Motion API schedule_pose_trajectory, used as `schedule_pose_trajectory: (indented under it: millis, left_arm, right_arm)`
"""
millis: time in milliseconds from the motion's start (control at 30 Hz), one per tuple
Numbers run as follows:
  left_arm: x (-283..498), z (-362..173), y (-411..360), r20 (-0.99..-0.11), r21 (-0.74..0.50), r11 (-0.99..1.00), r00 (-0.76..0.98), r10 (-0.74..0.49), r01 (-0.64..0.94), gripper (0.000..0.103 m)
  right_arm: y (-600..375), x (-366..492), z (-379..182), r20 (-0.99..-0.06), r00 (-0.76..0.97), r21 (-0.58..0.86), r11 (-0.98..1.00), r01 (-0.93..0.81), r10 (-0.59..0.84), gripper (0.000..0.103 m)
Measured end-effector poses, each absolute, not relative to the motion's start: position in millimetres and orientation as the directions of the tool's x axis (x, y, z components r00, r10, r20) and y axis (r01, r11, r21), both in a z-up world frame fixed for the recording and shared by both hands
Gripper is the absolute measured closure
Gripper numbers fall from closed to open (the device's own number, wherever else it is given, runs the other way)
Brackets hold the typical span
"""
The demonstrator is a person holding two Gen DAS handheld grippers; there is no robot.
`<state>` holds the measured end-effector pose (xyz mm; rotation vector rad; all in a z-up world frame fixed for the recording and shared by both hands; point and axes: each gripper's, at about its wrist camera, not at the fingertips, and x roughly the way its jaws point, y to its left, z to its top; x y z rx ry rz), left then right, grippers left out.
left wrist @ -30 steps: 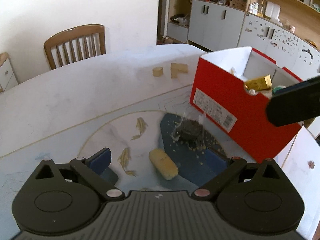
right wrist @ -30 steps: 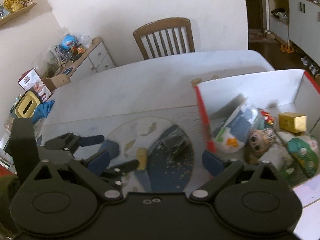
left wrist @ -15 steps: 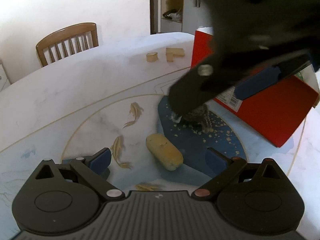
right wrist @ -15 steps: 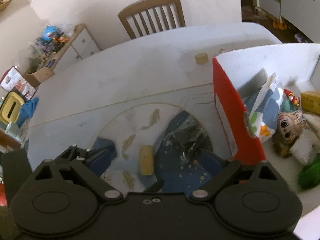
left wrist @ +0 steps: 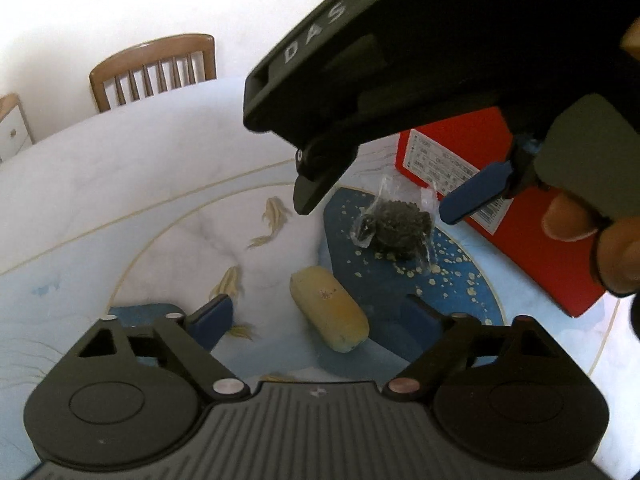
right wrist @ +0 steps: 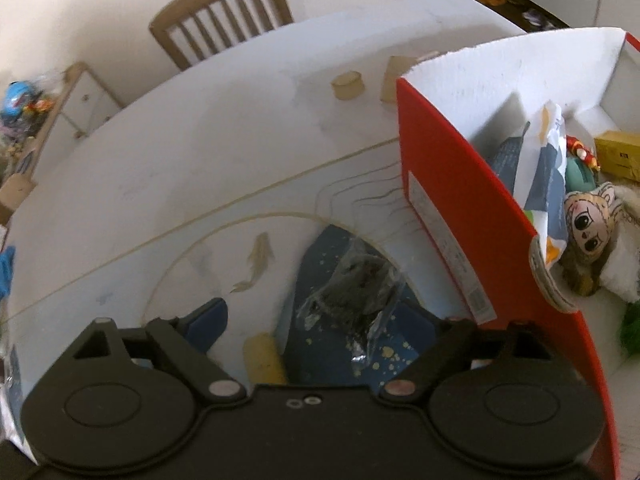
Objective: Organize objects
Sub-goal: 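Grasp the yellow cylinder with left tool while right tool grasps the clear seed bag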
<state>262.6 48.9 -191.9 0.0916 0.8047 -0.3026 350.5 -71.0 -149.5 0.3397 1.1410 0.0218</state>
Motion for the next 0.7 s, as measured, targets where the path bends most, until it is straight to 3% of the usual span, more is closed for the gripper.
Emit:
schedule_pose_trajectory:
  millis: [167,300,600,700]
  left_arm:
    - [261.7,-191.0,47.0,-0.720,-0.009,0.955,0.662,-0.211,0.295,0.023]
    - [260.1,-188.2,44.4,-0.720,-0.003,0.953,0.661,-0.212,0.302,0.039]
    - [261.8,-180.1,45.9,-0.737,-0.023,0.958,0.643,-0.210,0.287,0.068]
    - [264.6,-176.4,50.0,-0.744,-0.050,0.959,0.630,-0.223,0.280,0.073]
  right_arm:
    - [-71.1,360.6,-155.1,-0.902,0.404,0.255,0.943,0.216,0.151,0.018]
    - [-68.9,367.0,-162.2,-0.917,0.378,0.230,0.945,0.231,0.131,0.023]
    - [-64.2,363.7,-162.3,-0.926,0.356,0.209,0.956,0.204,0.127,0.050]
    - [-64.6,361.3,-161.3,-0.925,0.355,0.212,0.956,0.201,0.131,0.056]
